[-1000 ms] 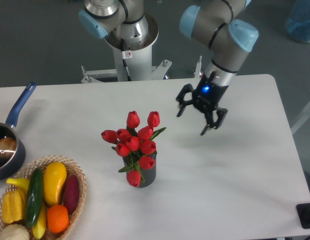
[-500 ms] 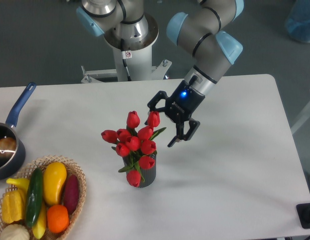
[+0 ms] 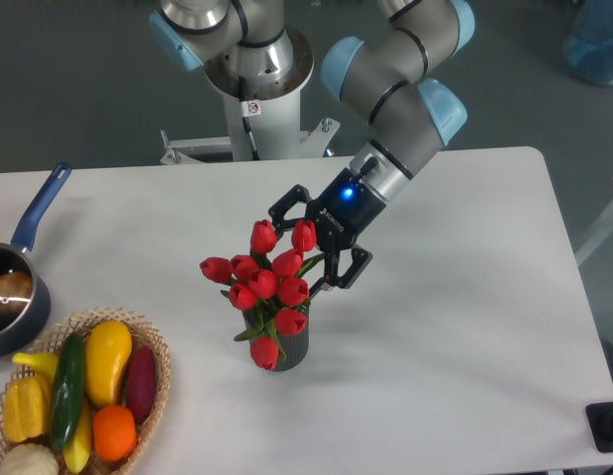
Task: Pick up the flowers from the vase
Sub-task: 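Lower the gripper around the tulip stems above the black vase, then close the gripper on the tulip stems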
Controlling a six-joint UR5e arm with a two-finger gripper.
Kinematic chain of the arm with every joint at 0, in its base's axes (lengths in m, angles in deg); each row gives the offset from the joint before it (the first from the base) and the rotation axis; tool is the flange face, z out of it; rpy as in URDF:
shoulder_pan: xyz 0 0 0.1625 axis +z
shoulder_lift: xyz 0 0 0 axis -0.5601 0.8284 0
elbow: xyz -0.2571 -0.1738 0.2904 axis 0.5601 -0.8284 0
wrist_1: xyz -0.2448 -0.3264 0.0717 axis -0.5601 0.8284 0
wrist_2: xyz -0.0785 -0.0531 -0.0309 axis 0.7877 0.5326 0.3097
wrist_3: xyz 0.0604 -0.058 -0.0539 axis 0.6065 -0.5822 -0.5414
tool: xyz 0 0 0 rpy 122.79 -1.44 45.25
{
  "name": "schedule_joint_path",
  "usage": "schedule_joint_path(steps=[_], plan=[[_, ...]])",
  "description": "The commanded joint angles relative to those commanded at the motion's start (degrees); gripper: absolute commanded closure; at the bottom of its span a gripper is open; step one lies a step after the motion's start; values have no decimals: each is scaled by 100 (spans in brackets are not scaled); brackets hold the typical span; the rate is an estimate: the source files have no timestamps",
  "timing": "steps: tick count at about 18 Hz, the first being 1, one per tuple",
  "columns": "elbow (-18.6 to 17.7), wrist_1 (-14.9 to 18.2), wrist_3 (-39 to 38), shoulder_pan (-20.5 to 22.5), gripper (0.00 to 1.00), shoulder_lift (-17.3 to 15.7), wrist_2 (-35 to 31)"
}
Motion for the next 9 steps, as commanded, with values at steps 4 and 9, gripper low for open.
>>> schedule_joint_path(steps=[4, 9], plan=[[9, 0, 9, -44, 35, 61, 158], [18, 0, 9, 9, 86, 62, 150]])
